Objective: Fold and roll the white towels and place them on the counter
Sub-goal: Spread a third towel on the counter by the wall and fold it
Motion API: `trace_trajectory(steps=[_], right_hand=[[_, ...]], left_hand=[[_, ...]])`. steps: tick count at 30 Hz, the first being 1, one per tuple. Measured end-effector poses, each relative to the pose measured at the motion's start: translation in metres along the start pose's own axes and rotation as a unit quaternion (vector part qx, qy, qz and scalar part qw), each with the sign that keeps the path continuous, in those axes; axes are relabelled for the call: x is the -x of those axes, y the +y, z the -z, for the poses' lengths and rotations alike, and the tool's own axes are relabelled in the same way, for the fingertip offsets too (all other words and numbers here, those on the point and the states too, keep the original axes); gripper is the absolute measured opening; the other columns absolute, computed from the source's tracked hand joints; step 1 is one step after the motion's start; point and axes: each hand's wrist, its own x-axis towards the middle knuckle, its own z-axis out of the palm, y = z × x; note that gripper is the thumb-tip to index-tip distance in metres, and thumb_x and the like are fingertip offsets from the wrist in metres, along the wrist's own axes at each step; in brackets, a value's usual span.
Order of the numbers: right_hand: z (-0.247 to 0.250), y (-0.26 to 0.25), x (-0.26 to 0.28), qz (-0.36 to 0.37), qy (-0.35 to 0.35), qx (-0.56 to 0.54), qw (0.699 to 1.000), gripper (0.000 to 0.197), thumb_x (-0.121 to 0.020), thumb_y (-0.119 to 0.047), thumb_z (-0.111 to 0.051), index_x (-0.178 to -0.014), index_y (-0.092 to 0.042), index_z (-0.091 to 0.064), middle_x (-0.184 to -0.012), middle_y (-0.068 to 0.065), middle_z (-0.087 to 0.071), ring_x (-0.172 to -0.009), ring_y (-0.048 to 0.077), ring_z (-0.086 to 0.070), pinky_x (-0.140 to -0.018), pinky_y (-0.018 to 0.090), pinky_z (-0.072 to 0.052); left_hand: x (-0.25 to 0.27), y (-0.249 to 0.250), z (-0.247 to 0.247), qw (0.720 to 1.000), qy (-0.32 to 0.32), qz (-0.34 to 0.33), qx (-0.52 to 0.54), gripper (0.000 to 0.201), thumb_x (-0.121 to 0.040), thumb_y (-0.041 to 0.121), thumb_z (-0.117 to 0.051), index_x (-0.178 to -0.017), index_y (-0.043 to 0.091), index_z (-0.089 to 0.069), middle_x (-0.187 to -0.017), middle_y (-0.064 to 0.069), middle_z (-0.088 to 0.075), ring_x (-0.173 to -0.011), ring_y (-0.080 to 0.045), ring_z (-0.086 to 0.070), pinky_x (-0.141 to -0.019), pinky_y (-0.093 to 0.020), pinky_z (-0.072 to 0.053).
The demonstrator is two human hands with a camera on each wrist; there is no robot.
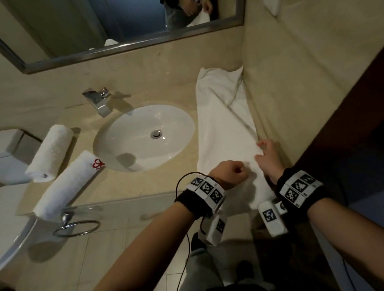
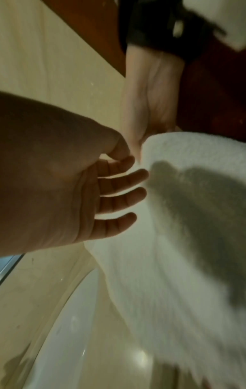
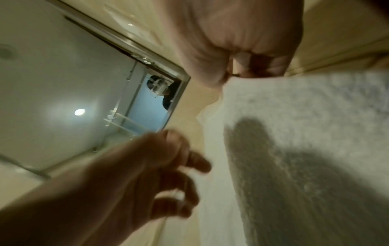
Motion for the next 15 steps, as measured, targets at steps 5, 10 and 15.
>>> trace_trajectory(steps=[5,10,15], right_hand=[[0.006,0.056,-0.004,-0.149,-0.027,0.124,0.981,0.062,-0.075,-0.003,-0.067,-0.130,0.010,-0.040,-0.131,0.022,-0.049,-0.115,0.035,-0.053,-0.091,0.037,-0.048],[-0.006,0.076,0.002,-0.137,0.011,0.120,0.983,0.064,-0.077,0.001,-0.066,-0.129,0.009,-0.029,-0.129,0.024,-0.043,-0.114,0.037,-0.051,-0.094,0.040,-0.045],[-0.009,0.086,0.007,-0.154,-0.026,0.004,0.988,0.045,-0.084,-0.010,-0.064,-0.122,0.010,-0.051,-0.112,0.019,-0.061,-0.100,0.033,-0.060,-0.078,0.037,-0.052]], left_hand=[[0.009,-0.051,-0.002,0.982,-0.023,0.178,-0.066,0.026,-0.091,0.023,-0.049,-0.108,0.006,-0.058,-0.111,-0.014,-0.061,-0.105,-0.029,-0.057,-0.080,-0.029,-0.041],[0.030,-0.094,0.002,0.958,-0.028,0.281,-0.060,0.035,-0.094,0.021,-0.047,-0.124,0.007,-0.056,-0.122,-0.013,-0.060,-0.113,-0.030,-0.055,-0.090,-0.033,-0.044],[0.030,-0.103,-0.016,0.949,-0.032,0.304,0.077,0.035,-0.095,0.025,-0.048,-0.124,0.006,-0.054,-0.120,-0.012,-0.055,-0.110,-0.026,-0.052,-0.086,-0.033,-0.043]])
